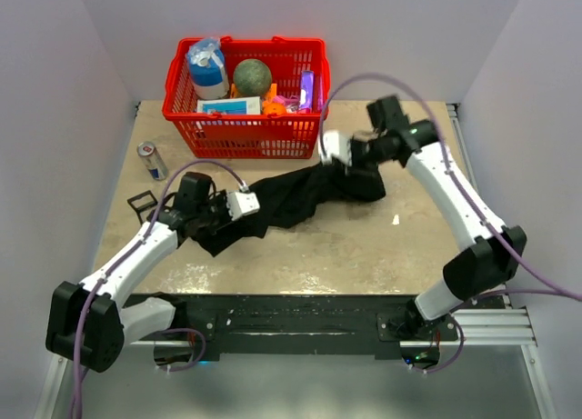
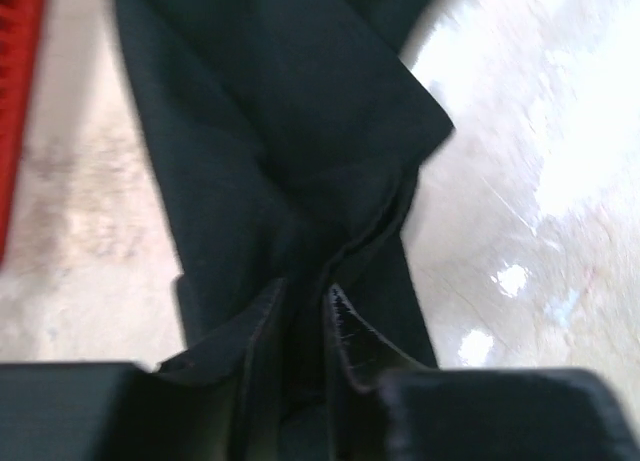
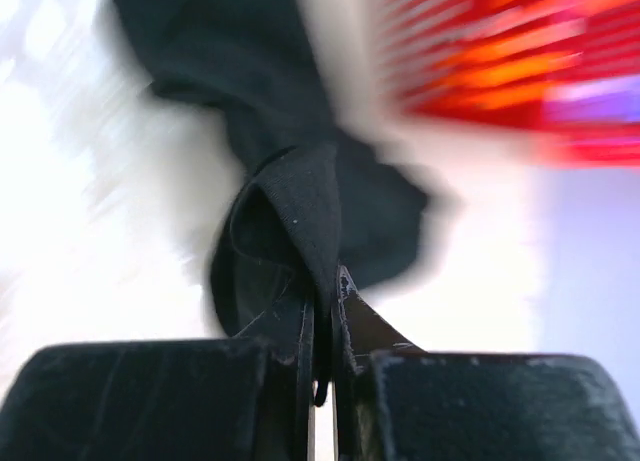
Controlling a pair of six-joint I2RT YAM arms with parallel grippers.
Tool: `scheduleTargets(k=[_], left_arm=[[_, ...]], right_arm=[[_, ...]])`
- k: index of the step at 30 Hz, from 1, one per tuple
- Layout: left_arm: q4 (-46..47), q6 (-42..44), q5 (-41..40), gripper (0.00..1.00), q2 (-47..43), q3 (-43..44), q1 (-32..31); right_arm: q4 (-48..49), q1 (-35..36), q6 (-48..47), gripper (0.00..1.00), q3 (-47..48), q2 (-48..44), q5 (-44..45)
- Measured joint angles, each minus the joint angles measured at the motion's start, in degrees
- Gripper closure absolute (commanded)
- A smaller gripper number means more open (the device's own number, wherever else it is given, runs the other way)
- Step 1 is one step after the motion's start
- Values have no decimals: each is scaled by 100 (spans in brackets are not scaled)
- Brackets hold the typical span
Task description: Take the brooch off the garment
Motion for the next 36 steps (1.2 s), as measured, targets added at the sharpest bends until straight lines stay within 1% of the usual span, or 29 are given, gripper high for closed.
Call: scheduleTargets(k=[1, 3, 5, 8, 9, 10, 13, 17, 19, 23, 26, 27, 29, 31, 32, 33, 35, 36], left_arm=[[2, -72, -4, 82, -11, 98, 31], [2, -291, -13, 84, -17, 365, 96], [2, -472, -33, 83, -15, 632, 127], [17, -708, -101, 63, -20, 1010, 127], [48, -833, -151, 51, -39, 1158, 127], [76, -883, -181, 46, -70, 1246, 127], [179, -1108, -140, 33, -350, 1419, 125], [164, -1058, 219, 31, -813, 1338, 74], [116, -946, 361, 31, -975, 1137, 37], [-138, -706, 442, 32, -1043, 584, 33], [-396, -540, 470, 32, -981, 238, 9], [-457, -518, 490, 32, -940, 175, -7], [-479, -498, 525, 32, -839, 101, -37], [-435, -498, 531, 33, -717, 17, -52], [-413, -505, 527, 33, -667, -35, -59], [-387, -511, 525, 33, -636, -81, -61], [-352, -540, 529, 33, -599, -179, -63], [-332, -564, 529, 33, -595, -205, -63]], right_arm=[[-22, -4, 236, 100, 695, 0, -140], [13, -72, 719, 100, 1878, -26, -363], [140, -188, 1187, 100, 2579, -55, -564], [549, -660, 2194, 100, 3407, 44, -855], [769, -844, 2553, 100, 3571, 107, -872], [1021, -994, 2883, 100, 3661, 175, -870], [1729, -1257, 3729, 100, 3598, 313, -728], [2647, -1261, 4680, 100, 3307, 356, -330], [3064, -1239, 5027, 100, 3294, 350, 50], [3668, -1357, 5388, 100, 3268, 197, 778], [3936, -1840, 5674, 100, 3174, -15, 1154], [4041, -2124, 5781, 100, 3051, -116, 1263], [4153, -2662, 5923, 100, 2597, -413, 1521], [4269, -3086, 5936, 99, 1895, -774, 1751], [4312, -3233, 5897, 71, 1464, -975, 1864], [4319, -3294, 5842, 51, 1001, -1182, 1947], [4212, -3283, 5724, 29, 205, -1488, 2022], [4131, -3257, 5668, 26, -55, -1558, 2011]])
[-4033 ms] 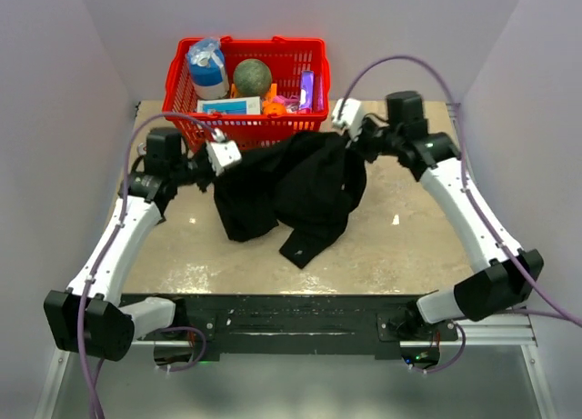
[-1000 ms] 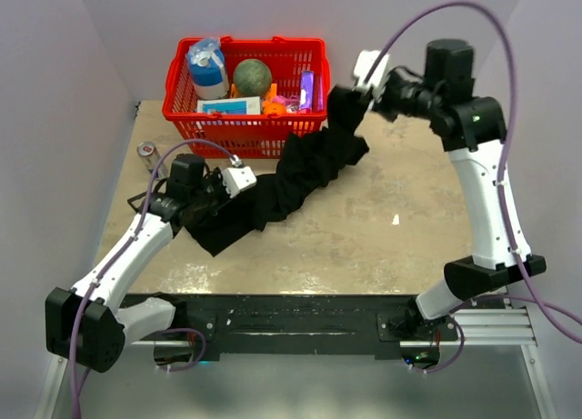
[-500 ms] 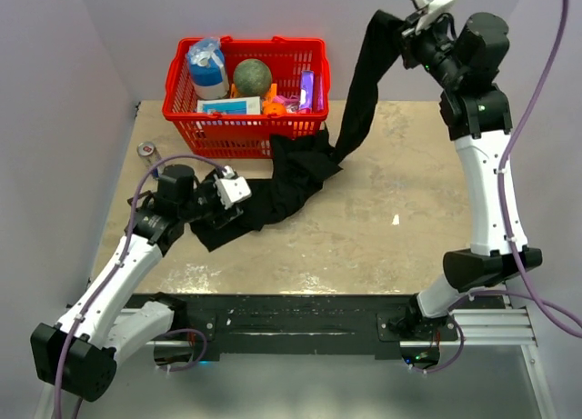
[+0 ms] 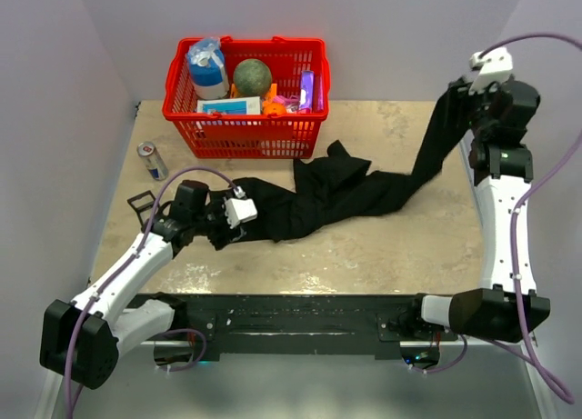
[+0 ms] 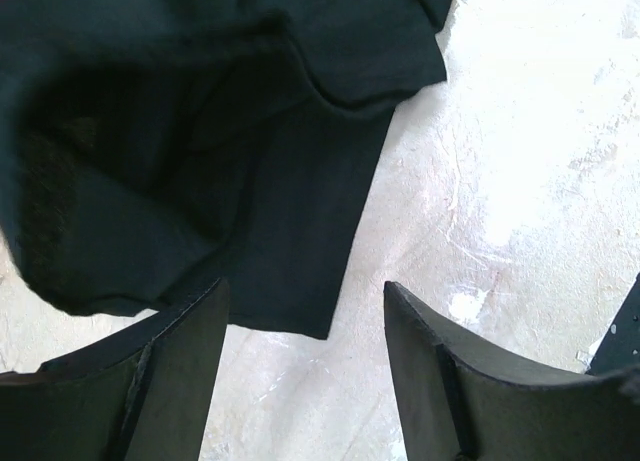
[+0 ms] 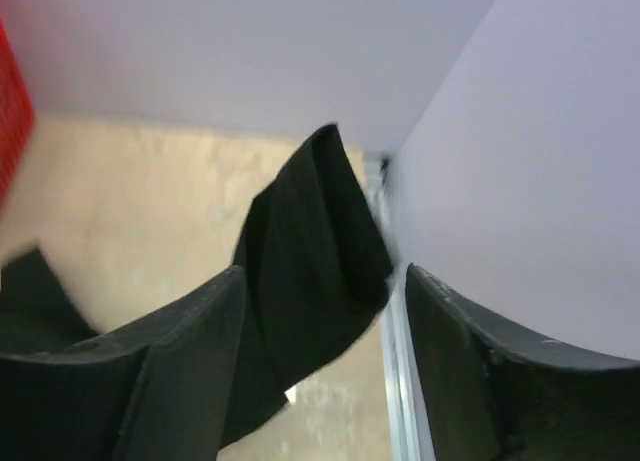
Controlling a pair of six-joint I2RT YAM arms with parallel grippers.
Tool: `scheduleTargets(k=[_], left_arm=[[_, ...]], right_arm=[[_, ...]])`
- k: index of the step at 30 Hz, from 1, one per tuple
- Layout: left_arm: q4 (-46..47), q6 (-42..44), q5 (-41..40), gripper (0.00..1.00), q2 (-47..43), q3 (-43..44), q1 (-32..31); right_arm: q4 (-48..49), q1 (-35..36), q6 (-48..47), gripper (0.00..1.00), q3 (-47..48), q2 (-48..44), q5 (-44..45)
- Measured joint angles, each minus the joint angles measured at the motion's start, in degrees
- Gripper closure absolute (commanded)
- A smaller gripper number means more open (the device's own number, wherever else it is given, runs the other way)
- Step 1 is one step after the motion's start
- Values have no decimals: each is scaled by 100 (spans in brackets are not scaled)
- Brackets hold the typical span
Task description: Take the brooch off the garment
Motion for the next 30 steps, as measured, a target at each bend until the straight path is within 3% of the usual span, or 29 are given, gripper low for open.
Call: scheduleTargets(k=[3, 8, 14, 18, 22, 30], left_arm=[[125, -61, 17, 33, 9, -9, 0], [555, -323, 13, 32, 63, -7, 0], [907, -796, 7, 32, 560, 350, 7], [1012, -1204, 42, 32, 660, 507, 42], [1047, -1700, 184, 31, 789, 682, 61], [1215, -2739, 210, 28, 850, 702, 70]], right_arm=[[-553, 37, -374, 25, -551, 9, -573], [-1213, 203, -1073, 23, -848, 136, -2258], [-1322, 890, -1572, 17, -918, 1043, -3484], [-1379, 1397, -1871, 15, -1106, 1753, -3683], [-1270, 1823, -1847, 1, -1071, 2476, -3814], [-697, 2542, -1141, 1, -984, 2830, -3438]])
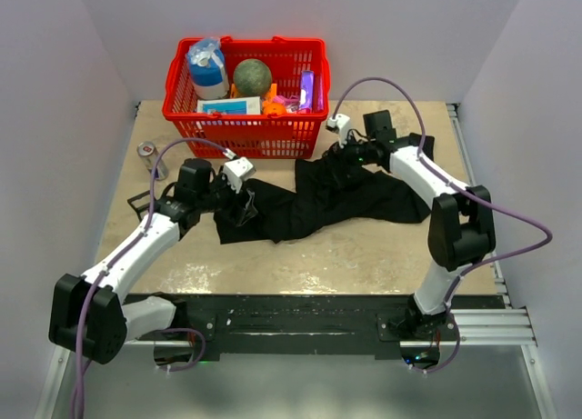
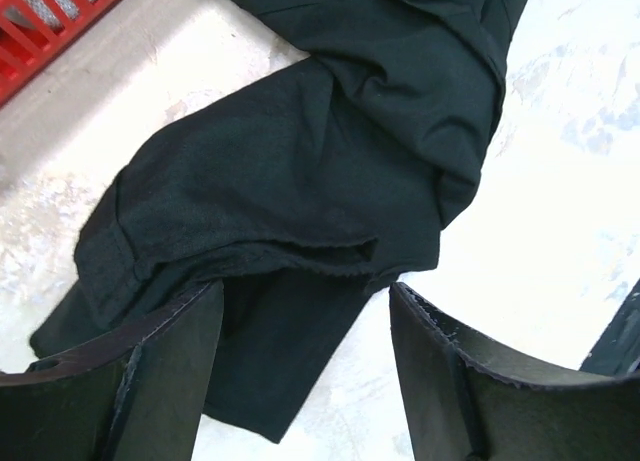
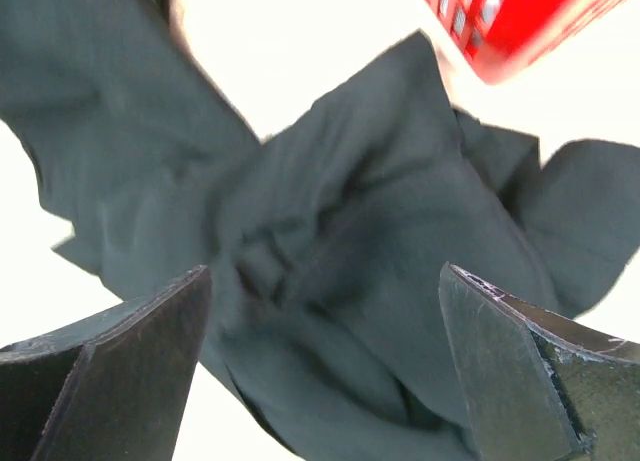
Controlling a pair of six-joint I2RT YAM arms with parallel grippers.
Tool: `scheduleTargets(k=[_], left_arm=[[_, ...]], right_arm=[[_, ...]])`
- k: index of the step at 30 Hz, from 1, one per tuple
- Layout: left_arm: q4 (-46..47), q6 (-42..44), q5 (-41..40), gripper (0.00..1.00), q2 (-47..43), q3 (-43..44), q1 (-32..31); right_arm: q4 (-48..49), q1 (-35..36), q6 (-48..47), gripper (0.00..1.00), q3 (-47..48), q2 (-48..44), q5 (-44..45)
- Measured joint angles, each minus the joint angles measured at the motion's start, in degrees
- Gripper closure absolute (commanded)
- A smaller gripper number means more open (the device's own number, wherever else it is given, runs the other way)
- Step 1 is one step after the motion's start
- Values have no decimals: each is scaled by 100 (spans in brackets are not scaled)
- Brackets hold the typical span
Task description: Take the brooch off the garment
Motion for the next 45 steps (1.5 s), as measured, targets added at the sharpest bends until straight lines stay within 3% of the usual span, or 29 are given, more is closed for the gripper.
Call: scheduleTargets(k=[5, 8, 13, 14, 17, 18, 19, 20, 27, 33, 37, 45], left_arm=[[103, -560, 127, 24, 103, 0, 57], [184, -767, 160, 27, 214, 0, 85], [284, -925, 168, 46, 542, 2, 90], [319, -933, 192, 49, 610, 2, 90], [424, -1005, 247, 71, 739, 4, 90], [452, -1005, 258, 80, 763, 15, 90], [466, -992, 267, 97, 791, 44, 90], [485, -957, 280, 100, 828, 87, 90], [236, -566, 352, 100, 1097, 739, 125], [-101, -129, 129, 100, 498, 1397, 181], [-151, 98, -269, 100, -149, 2004, 323], [-66, 586, -1478, 100, -411, 2894, 496]], right_arm=[[684, 463, 1191, 4, -424, -208, 938], [796, 619, 1759, 15, -592, -273, 1569], [901, 654, 2326, 60, -623, -245, 2199], [951, 649, 2391, 82, -619, -214, 2245], [1005, 647, 2474, 100, -555, -26, 2326], [1008, 647, 2509, 100, -525, 52, 2367], [992, 647, 2514, 100, -498, 111, 2393], [962, 647, 2511, 100, -468, 155, 2402], [647, 525, 2365, 100, -79, 59, 2173], [133, -339, 2352, 100, 391, -1073, 1593], [232, -804, 2343, 100, 955, -2039, 1530], [649, -699, 2332, 100, 1668, -3012, 1694]])
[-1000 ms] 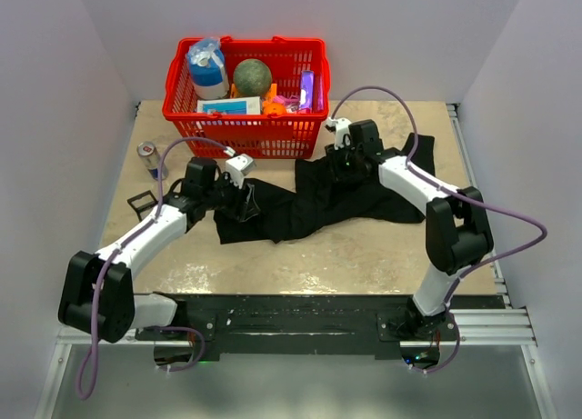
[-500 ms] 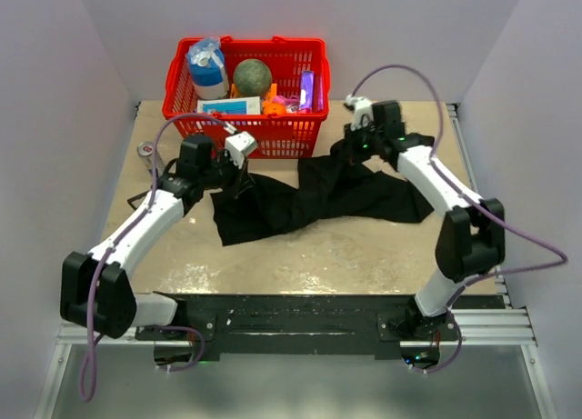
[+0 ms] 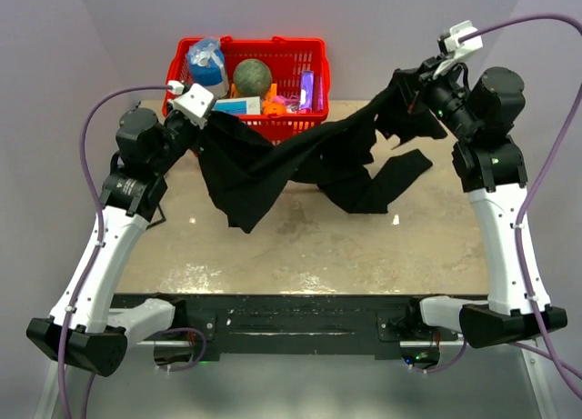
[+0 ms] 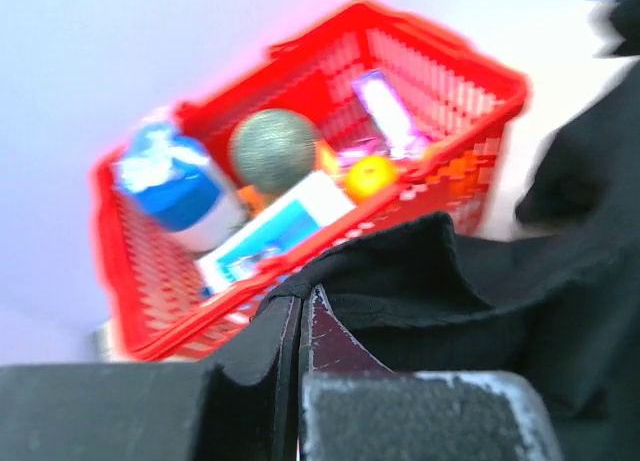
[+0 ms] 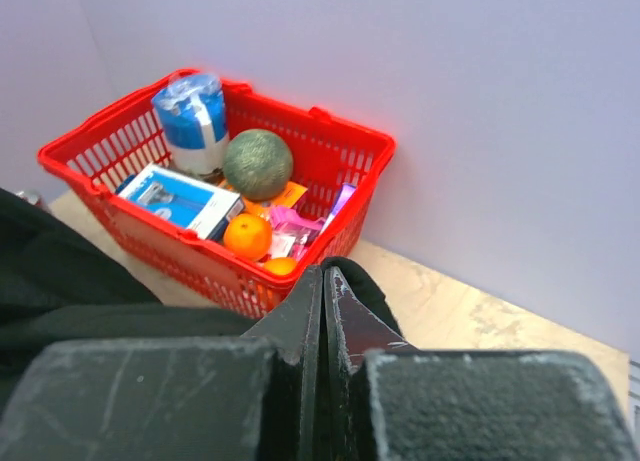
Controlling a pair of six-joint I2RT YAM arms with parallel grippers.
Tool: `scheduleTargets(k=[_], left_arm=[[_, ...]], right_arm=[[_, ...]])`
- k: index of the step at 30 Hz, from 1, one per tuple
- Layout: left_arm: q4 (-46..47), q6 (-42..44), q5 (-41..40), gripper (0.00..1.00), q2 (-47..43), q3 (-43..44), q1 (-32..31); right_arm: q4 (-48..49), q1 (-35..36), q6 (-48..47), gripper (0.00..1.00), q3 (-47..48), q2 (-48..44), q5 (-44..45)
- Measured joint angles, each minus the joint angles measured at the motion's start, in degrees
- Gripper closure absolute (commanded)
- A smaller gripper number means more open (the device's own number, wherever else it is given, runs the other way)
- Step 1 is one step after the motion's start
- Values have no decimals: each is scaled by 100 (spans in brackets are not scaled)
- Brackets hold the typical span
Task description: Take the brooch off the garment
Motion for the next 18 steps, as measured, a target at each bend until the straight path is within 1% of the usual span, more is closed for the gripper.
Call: scheduleTargets(k=[5, 8, 9, 10, 14, 16, 18], left_arm=[[-133, 181, -682, 99, -11, -138, -7], [-240, 195, -909, 79, -44, -415, -17], [-278, 195, -942, 51, -46, -485, -20], [-304, 214, -966, 41, -46, -535, -31], [-361, 201, -981, 26, -50, -601, -122], [-334, 264, -903, 24, -109, -647, -157], [-275, 334, -723, 24, -332, -894, -179]], right_arm=[[-173, -13, 0, 100, 356, 20, 92], [-315, -11, -4, 100, 577, 22, 81], [-323, -11, -7, 100, 629, 17, 81], [-317, -11, -7, 100, 649, 4, 81], [-308, -11, -2, 100, 584, -42, 66], [-297, -11, 46, 100, 487, -39, 52], [-286, -13, 114, 100, 361, -20, 39]])
